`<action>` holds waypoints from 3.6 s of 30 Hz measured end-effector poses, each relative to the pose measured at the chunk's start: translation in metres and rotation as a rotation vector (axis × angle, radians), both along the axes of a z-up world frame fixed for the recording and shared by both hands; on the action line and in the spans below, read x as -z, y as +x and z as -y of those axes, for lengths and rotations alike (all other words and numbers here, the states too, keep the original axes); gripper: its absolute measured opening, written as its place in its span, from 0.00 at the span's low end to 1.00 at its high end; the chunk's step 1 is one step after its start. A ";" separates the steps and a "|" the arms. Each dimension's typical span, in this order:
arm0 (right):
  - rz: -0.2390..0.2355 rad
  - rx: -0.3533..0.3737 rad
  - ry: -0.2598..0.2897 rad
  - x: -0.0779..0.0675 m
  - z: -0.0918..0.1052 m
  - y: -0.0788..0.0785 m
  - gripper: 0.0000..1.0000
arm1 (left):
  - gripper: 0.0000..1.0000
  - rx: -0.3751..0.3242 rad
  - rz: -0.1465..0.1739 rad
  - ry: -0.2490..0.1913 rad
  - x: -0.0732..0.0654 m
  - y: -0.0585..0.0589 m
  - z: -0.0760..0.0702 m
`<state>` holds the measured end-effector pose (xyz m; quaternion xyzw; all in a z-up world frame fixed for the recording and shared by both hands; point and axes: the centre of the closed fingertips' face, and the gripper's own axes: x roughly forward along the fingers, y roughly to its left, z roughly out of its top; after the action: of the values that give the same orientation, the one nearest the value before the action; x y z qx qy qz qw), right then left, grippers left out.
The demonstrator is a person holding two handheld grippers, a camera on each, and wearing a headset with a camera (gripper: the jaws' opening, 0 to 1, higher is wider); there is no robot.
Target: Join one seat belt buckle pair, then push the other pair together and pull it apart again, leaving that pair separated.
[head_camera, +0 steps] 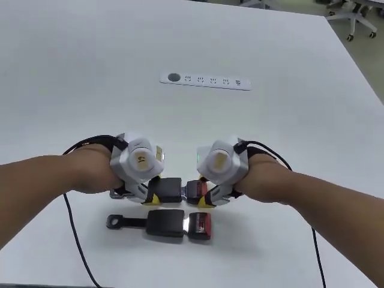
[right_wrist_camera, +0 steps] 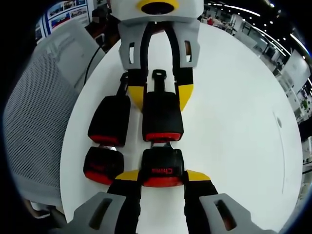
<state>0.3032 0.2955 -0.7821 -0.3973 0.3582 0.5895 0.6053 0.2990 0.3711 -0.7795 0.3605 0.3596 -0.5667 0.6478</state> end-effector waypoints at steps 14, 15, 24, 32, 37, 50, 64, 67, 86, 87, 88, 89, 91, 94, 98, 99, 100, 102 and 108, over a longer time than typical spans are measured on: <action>0.018 -0.002 0.024 -0.003 0.017 -0.001 0.31 | 0.31 0.002 -0.014 0.005 0.002 0.002 0.000; 0.018 0.002 0.020 -0.003 0.021 -0.001 0.31 | 0.31 0.002 -0.013 0.005 0.002 0.003 0.000; 0.010 0.038 -0.001 -0.001 0.051 -0.003 0.31 | 0.32 -0.009 -0.008 0.004 0.002 0.004 -0.002; 0.006 0.054 -0.017 0.001 0.072 -0.005 0.32 | 0.32 -0.014 -0.007 0.004 0.001 0.003 -0.001; -0.002 0.070 -0.026 0.002 0.082 -0.002 0.32 | 0.32 -0.017 0.000 0.001 0.001 0.002 -0.001; -0.002 0.117 -0.014 0.000 0.084 -0.001 0.36 | 0.33 0.015 0.022 0.004 -0.003 0.001 0.000; 0.038 0.206 0.037 -0.009 0.086 0.004 0.43 | 0.43 -0.032 0.012 0.032 -0.001 0.005 -0.002; 0.056 0.243 0.071 -0.016 0.088 0.006 0.44 | 0.48 -0.033 0.014 0.030 -0.002 0.005 -0.004; 0.009 0.486 0.269 -0.021 0.098 -0.041 0.62 | 0.70 -0.315 0.025 -0.188 -0.041 -0.011 -0.044; 0.015 0.493 0.276 -0.023 0.098 -0.042 0.64 | 0.71 -0.330 0.026 -0.191 -0.040 -0.013 -0.049; 0.030 0.504 0.289 -0.027 0.098 -0.044 0.68 | 0.73 -0.350 0.027 -0.196 -0.042 -0.019 -0.053; 0.036 0.517 0.299 -0.030 0.099 -0.045 0.70 | 0.76 -0.365 0.031 -0.203 -0.045 -0.023 -0.055; 0.033 0.539 0.342 -0.035 0.096 -0.048 0.76 | 0.79 -0.399 0.028 -0.206 -0.040 -0.025 -0.069; 0.043 0.556 0.363 -0.044 0.096 -0.054 0.82 | 0.83 -0.443 0.025 -0.224 -0.044 -0.033 -0.079; 0.038 0.600 0.397 -0.044 0.100 -0.057 0.88 | 0.90 -0.499 0.025 -0.253 -0.047 -0.040 -0.093; 0.044 0.610 0.407 -0.047 0.100 -0.058 0.90 | 0.92 -0.514 0.027 -0.278 -0.050 -0.042 -0.095; 0.047 0.611 0.410 -0.048 0.101 -0.059 0.91 | 0.96 -0.521 0.031 -0.291 -0.055 -0.045 -0.093; 0.053 0.615 0.419 -0.056 0.098 -0.065 0.94 | 1.00 -0.537 0.031 -0.305 -0.057 -0.049 -0.097; 0.072 0.651 0.452 -0.064 0.100 -0.066 0.99 | 1.00 -0.571 0.018 -0.333 -0.062 -0.060 -0.107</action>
<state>0.2368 0.1958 -0.7186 -0.1402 0.3050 0.4166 0.8448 0.2388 0.4778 -0.7177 0.1391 0.3427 -0.4101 0.8337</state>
